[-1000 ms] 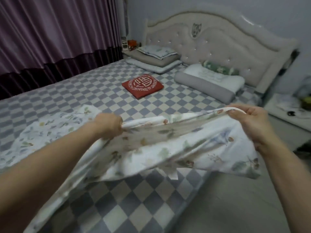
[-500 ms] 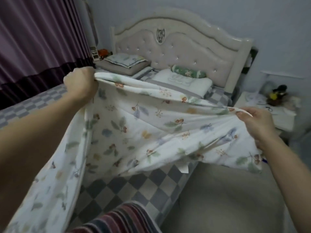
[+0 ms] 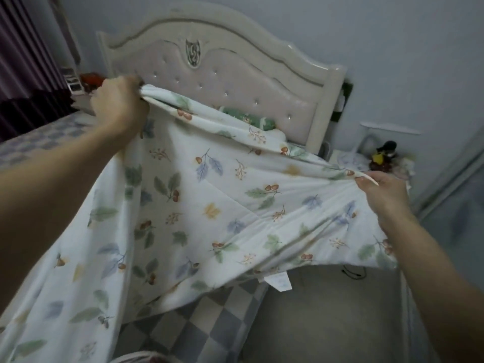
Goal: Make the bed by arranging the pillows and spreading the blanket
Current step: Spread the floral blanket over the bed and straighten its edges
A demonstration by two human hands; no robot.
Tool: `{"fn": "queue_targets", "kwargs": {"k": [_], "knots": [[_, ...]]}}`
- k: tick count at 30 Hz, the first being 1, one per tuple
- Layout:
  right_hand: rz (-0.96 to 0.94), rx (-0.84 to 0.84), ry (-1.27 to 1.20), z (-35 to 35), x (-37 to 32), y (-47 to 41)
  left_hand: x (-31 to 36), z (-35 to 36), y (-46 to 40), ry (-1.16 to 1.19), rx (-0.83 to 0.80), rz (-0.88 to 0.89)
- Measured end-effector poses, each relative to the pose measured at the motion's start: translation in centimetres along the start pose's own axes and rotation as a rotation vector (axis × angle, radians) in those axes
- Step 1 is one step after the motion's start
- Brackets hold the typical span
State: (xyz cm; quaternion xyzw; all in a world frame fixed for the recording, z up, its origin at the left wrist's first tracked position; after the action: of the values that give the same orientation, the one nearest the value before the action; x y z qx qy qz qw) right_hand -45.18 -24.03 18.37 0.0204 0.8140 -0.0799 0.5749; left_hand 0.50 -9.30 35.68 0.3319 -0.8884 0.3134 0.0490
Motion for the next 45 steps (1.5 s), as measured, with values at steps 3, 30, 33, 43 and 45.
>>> {"fn": "queue_targets", "kwargs": {"k": [3,30,33,43,45], "knots": [[0.003,0.037,0.015,1.0,-0.1,-5.2,3.0,4.1,-3.6,0.058,-0.033,0.036],[0.085,-1.524,-0.762,41.3,-14.7,-7.5,2.8,22.1,-4.1,0.922,-0.177,-0.701],[-0.189,-1.65,-0.309,41.1,-12.4,-1.8,1.2,20.7,-2.2,0.895,-0.173,-0.749],[-0.383,-1.244,-0.37,41.1,-20.9,1.2,2.5,14.5,6.7,0.572,0.082,-0.331],[-0.321,-1.203,-0.523,40.6,-23.5,0.1,-0.2,15.4,9.4,0.336,0.134,-0.415]]}}
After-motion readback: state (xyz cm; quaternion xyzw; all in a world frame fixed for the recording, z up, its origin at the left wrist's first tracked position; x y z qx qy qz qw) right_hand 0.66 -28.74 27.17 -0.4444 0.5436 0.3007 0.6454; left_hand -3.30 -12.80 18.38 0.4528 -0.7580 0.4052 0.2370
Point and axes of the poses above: each hand's wrist, its own y-axis away from the middle knuckle, its own z-axis out of the palm, x = y × z, the point moved 10 cm from there along -y, towards the middle knuckle, and after that the axes turned 3 degrees about -z, right-handed, at the moved point
